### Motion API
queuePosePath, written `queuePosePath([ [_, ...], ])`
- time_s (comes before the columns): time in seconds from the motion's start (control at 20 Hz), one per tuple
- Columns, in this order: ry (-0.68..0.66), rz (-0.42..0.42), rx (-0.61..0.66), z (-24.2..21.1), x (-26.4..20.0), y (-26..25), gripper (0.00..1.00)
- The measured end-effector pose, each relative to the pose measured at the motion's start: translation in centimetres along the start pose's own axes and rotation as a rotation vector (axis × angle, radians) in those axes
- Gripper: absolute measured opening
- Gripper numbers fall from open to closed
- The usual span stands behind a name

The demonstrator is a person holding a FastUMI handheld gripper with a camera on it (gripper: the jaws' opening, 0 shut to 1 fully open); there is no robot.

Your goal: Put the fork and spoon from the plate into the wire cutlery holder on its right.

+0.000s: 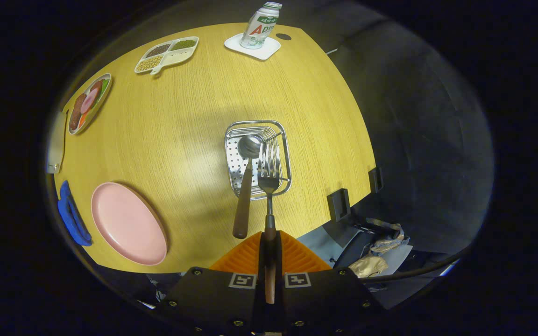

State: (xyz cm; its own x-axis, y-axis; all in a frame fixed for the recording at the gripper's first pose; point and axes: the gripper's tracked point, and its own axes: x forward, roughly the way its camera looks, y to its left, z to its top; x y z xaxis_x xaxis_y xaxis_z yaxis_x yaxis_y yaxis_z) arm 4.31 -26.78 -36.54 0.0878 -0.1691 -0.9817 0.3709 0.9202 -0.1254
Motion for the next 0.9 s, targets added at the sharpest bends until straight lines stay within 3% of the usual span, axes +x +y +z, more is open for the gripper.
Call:
queuePosePath([
  [0.5,-0.029,0.012,-0.001,1.5,0.1,-0.7,0.13],
  [0.55,-0.043,0.015,-0.001,1.8,-0.4,-0.8,0.27],
  [0.6,-0.055,0.018,0.002,2.0,-0.6,-0.9,0.27],
  [0.7,-0.092,0.029,0.016,2.6,-1.2,-0.8,0.46],
  [0.9,-0.130,0.039,0.020,3.0,-2.1,-0.5,0.47],
])
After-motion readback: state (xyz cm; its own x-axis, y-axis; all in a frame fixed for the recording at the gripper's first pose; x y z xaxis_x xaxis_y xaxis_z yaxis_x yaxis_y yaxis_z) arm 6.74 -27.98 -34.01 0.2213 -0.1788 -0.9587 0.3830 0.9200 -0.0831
